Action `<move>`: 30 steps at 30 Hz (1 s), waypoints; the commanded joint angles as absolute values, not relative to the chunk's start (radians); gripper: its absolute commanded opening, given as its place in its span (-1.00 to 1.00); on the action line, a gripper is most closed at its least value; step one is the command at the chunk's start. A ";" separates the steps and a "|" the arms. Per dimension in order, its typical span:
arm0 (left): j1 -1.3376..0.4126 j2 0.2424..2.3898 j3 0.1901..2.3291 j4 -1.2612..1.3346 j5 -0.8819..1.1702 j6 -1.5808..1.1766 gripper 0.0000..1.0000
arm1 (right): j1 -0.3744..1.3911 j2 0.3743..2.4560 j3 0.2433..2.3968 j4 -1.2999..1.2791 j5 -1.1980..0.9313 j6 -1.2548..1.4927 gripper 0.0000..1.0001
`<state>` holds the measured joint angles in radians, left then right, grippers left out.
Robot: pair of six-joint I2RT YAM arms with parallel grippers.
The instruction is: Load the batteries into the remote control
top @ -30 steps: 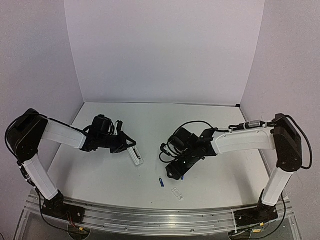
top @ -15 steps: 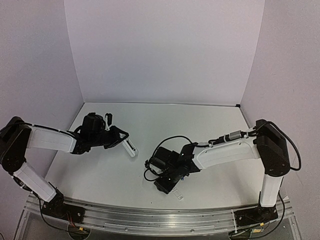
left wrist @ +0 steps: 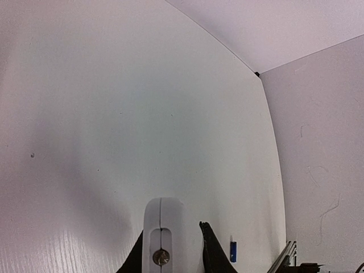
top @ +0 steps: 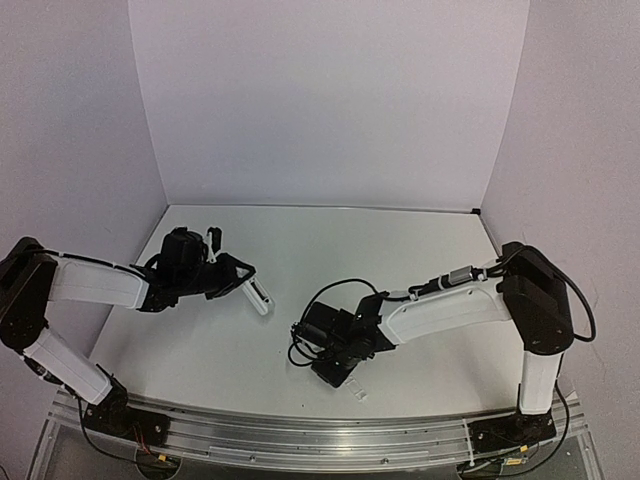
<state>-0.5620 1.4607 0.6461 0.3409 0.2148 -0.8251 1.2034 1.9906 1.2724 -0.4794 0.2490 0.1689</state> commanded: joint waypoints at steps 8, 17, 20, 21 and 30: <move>-0.565 1.372 0.617 0.427 0.231 -0.749 -1.00 | 1.209 2.025 1.250 -0.503 0.308 0.170 -1.00; -0.569 1.370 0.577 0.647 0.469 -0.618 -1.00 | 1.177 1.897 1.267 -0.492 0.274 0.185 -1.00; -0.579 1.371 0.594 0.716 0.546 -0.535 -1.00 | 1.140 1.807 1.268 -0.487 0.177 0.196 -1.00; -0.585 1.372 0.605 0.724 0.550 -0.503 -1.00 | 1.136 1.786 1.268 -0.488 0.172 0.186 -1.00; -0.594 1.414 0.661 0.871 0.720 -0.413 -1.00 | 1.108 1.633 1.320 -0.488 0.116 0.122 -1.00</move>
<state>-0.5926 1.4011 0.6092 0.7159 0.6028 -0.4790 1.1152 1.6846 1.2697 -0.4874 0.1798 0.1460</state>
